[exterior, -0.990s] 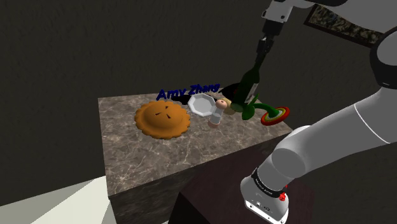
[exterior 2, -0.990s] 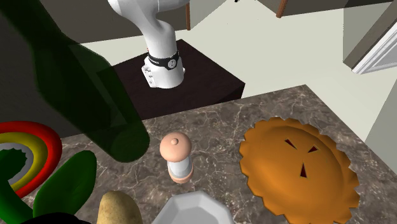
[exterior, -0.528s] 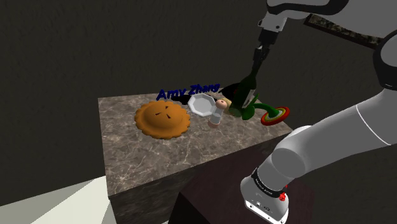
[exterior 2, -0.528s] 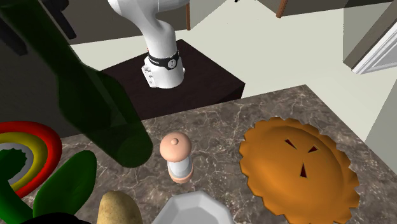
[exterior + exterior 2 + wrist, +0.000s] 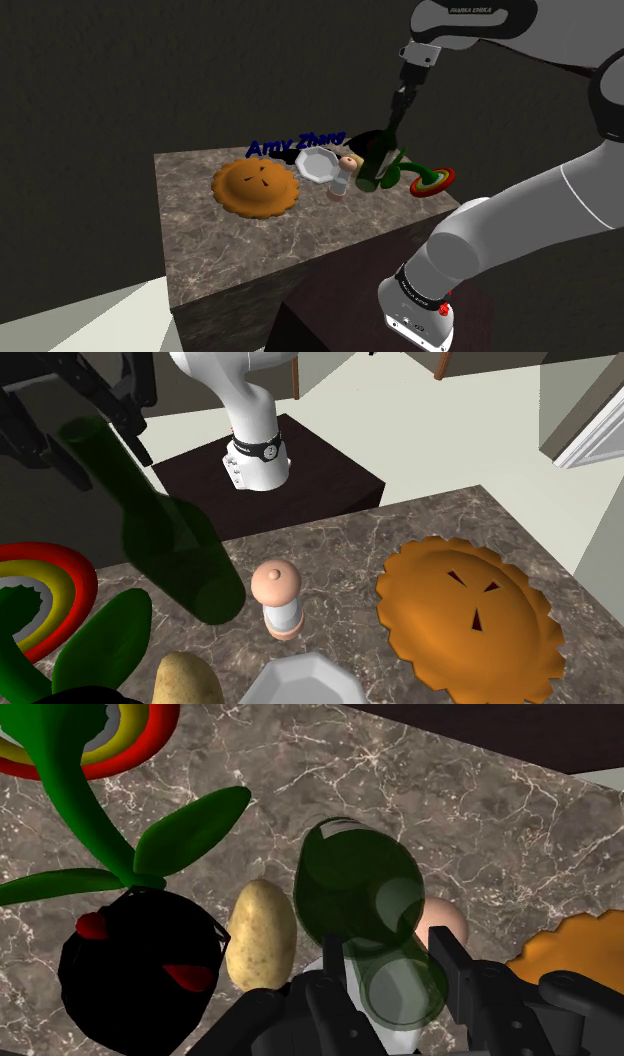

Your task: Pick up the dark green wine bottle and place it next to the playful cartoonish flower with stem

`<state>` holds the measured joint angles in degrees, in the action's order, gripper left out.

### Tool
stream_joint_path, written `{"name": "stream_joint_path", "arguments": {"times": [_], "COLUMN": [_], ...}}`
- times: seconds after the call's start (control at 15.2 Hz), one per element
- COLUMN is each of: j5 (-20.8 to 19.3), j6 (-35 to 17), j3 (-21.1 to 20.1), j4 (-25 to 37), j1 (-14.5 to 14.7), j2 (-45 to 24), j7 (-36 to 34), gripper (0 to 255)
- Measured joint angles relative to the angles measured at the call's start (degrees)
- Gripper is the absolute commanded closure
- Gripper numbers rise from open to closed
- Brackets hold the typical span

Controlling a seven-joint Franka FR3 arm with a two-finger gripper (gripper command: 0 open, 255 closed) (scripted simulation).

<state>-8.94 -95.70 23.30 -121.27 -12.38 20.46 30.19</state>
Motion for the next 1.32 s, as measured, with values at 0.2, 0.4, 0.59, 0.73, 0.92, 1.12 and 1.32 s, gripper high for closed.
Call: {"name": "stream_joint_path", "arguments": {"times": [0.2, 0.4, 0.59, 0.73, 0.92, 1.12, 1.32], "j5": [0.0, -0.2, -0.3, -0.3, -0.3, -0.3, -0.3], "j6": [-2.2, -4.6, -6.8, -8.5, -9.1, -9.1, -9.2], "j3": [0.2, 0.5, 0.7, 1.0, 1.0, 1.0, 1.0], "j4": [-1.9, -4.2, -6.4, -7.5, -8.0, -8.0, -8.1], "j1": [0.0, -0.2, -0.2, -0.2, -0.2, -0.3, -0.3], "j2": [-0.4, -0.4, -0.4, -1.0, -1.1, -1.1, -1.1], "j7": [0.0, -0.1, -0.2, -0.1, -0.1, -0.1, -0.1], "gripper": [255, 255, 255, 255, 255, 255, 0]}}
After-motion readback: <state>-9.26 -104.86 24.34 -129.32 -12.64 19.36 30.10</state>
